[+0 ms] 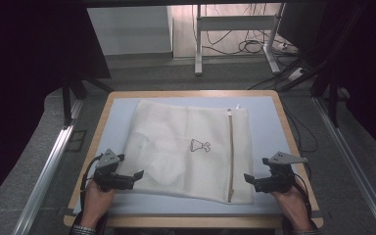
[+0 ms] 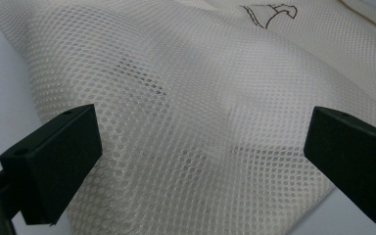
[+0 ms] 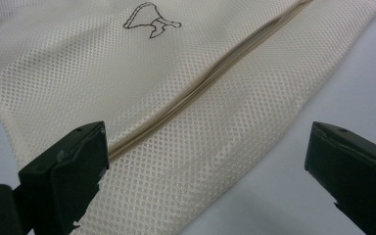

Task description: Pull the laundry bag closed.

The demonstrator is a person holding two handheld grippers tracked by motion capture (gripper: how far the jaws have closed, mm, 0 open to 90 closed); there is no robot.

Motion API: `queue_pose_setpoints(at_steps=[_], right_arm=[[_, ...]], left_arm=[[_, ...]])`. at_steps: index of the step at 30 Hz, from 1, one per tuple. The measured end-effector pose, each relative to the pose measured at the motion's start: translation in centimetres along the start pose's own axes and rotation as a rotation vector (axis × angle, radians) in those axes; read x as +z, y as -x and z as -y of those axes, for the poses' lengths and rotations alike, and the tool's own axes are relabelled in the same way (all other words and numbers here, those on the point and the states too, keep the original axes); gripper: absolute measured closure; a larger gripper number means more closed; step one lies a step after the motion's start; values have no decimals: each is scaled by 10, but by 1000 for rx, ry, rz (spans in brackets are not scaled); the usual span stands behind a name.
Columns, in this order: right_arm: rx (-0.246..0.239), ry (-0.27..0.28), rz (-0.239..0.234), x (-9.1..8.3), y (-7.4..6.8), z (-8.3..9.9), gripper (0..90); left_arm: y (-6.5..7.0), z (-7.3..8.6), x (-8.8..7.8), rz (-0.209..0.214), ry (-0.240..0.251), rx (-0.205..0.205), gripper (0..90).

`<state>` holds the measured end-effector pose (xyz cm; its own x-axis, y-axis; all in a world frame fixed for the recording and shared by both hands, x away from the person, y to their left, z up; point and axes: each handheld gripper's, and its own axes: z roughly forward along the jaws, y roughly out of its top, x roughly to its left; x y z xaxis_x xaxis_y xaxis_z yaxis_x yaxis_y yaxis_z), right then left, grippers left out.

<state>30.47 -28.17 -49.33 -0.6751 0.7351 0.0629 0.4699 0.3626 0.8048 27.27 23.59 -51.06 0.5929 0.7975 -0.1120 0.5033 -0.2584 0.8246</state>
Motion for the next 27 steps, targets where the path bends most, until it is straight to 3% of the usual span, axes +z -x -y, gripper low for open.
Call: queue_pose_setpoints(at_steps=[8,18,21,27], right_arm=[[-10,-11,10,0,-2,-1,23],[-31,-17,14,1,-5,-1,27],[-38,-11,17,1,-6,-2,31],[-46,-8,13,1,-8,-2,34]], left_arm=[[4,-3,-1,22,8,-6,10],[9,-8,0,53,21,24,7],[13,-12,2,89,38,32,1],[22,-17,8,86,32,70,24]])
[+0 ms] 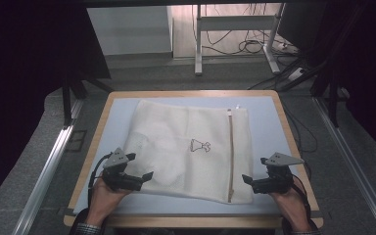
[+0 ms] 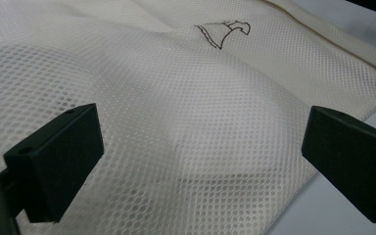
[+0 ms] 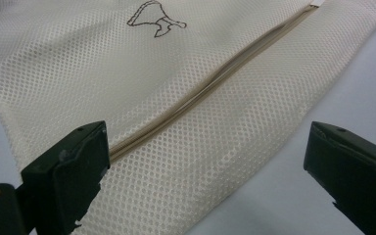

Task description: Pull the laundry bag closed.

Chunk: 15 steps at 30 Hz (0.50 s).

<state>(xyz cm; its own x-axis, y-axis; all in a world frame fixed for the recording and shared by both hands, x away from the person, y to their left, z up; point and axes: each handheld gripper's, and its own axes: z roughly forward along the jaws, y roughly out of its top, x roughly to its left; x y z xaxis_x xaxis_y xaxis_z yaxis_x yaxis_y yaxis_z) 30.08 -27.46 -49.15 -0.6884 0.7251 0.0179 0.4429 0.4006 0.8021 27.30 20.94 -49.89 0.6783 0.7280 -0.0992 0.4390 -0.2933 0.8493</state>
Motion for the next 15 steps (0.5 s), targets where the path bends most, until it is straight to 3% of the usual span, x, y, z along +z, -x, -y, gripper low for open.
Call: queue_pose_setpoints(at_steps=[15], right_arm=[[24,10,-17,-1,-3,-1,52]], left_arm=[[22,-12,17,73,-12,75,199]])
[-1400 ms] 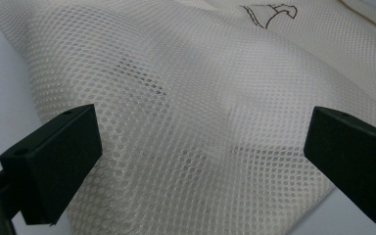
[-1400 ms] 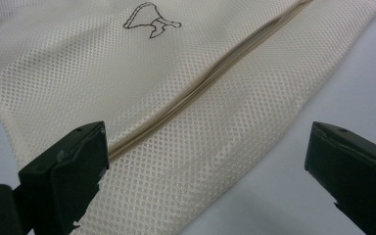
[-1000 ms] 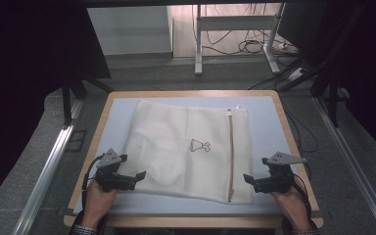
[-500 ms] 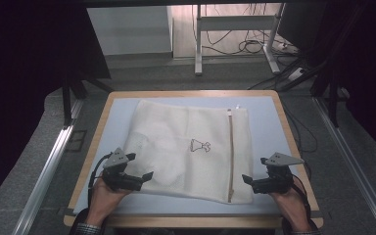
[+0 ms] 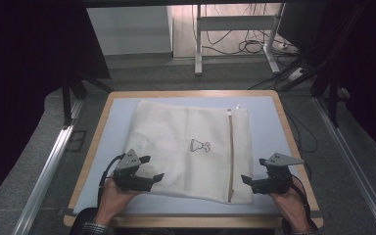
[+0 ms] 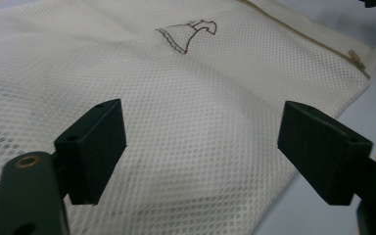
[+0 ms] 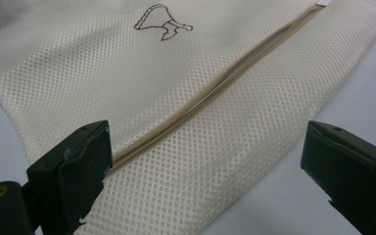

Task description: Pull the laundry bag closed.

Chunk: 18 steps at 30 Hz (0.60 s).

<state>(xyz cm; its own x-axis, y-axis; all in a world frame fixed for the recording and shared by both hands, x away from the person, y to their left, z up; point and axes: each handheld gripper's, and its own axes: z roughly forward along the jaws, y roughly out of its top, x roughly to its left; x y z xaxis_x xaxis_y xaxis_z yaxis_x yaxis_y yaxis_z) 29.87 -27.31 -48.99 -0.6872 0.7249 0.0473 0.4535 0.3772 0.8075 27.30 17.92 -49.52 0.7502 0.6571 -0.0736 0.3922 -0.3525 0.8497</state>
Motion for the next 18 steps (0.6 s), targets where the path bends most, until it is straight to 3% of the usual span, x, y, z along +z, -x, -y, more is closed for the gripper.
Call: queue_pose_setpoints(at_steps=[6,18], right_arm=[[18,5,-10,0,1,0,52],[2,-22,3,2,-2,-1,37]], left_arm=[[4,-4,4,37,15,9,290],[14,-7,16,70,11,31,345]])
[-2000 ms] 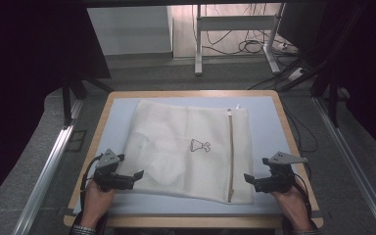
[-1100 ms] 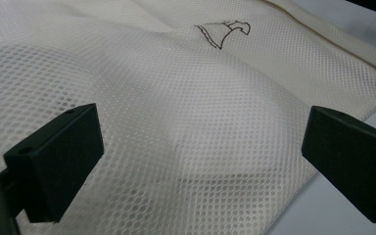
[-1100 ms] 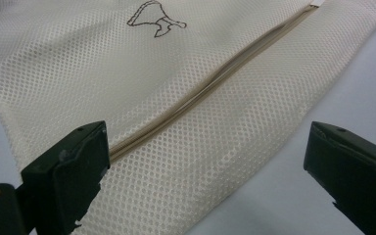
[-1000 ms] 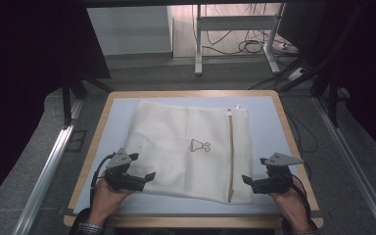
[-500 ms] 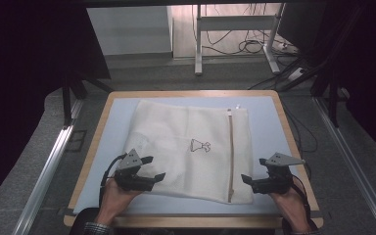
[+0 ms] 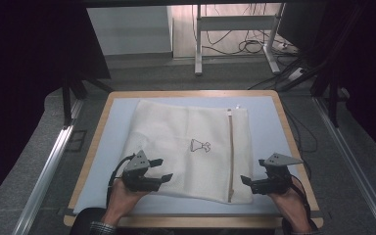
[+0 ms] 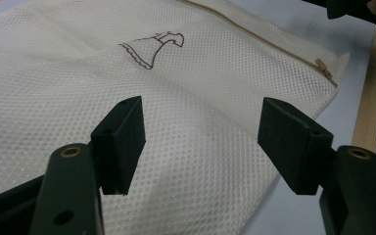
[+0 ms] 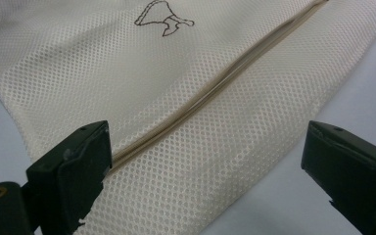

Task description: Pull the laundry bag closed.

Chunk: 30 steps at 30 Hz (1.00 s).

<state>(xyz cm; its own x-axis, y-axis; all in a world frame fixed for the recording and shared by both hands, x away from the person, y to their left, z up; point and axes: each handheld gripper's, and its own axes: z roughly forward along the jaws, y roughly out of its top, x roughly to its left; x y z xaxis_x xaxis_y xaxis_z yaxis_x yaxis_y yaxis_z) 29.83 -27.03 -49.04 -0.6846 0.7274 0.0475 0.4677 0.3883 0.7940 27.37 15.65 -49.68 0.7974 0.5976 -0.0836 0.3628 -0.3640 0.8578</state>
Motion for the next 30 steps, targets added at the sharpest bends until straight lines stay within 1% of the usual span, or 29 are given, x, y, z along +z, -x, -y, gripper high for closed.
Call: queue_pose_setpoints(at_steps=[3,5,8,13,14,15,16,17,18,19,20,21,22,24,25,26,30], right_arm=[[6,-1,-1,0,-1,0,18],[17,7,-10,0,0,0,18],[20,8,-14,0,-2,-1,18],[-1,-12,-8,2,-5,-1,19],[-9,-16,-8,2,-5,-1,20],[-10,-19,-6,2,-5,-1,20],[-10,-19,-6,2,-5,-1,20],[-14,-24,-4,1,-5,-1,20],[-14,-24,-4,1,-5,-1,20],[-21,-27,-8,2,-4,0,20],[-28,-29,-7,2,-4,0,20],[-35,-33,-4,2,-4,0,19],[-35,-33,-4,2,-4,0,19],[-44,-40,-5,2,-5,0,18],[-51,-40,0,2,-5,0,18],[-51,-40,0,2,-5,0,18],[-53,-40,0,2,-5,1,18]], left_arm=[[2,0,2,3,-6,7,354],[2,0,3,5,-7,9,362],[4,-1,5,12,-8,12,384],[9,-3,10,32,-9,24,456],[11,-4,13,50,-12,29,524],[11,-4,13,50,-12,29,562],[12,-5,15,53,-14,30,562],[14,-6,18,55,-20,37,636],[16,-6,20,62,-21,38,636],[18,-8,24,74,-29,46,685],[18,-8,24,74,-29,46,710],[19,-9,26,77,-34,52,733],[21,-10,29,85,-38,57,733],[25,-12,35,93,-48,74,777],[26,-12,37,100,-54,76,814],[27,-13,39,106,-58,80,814],[31,-14,49,140,-73,86,869]])
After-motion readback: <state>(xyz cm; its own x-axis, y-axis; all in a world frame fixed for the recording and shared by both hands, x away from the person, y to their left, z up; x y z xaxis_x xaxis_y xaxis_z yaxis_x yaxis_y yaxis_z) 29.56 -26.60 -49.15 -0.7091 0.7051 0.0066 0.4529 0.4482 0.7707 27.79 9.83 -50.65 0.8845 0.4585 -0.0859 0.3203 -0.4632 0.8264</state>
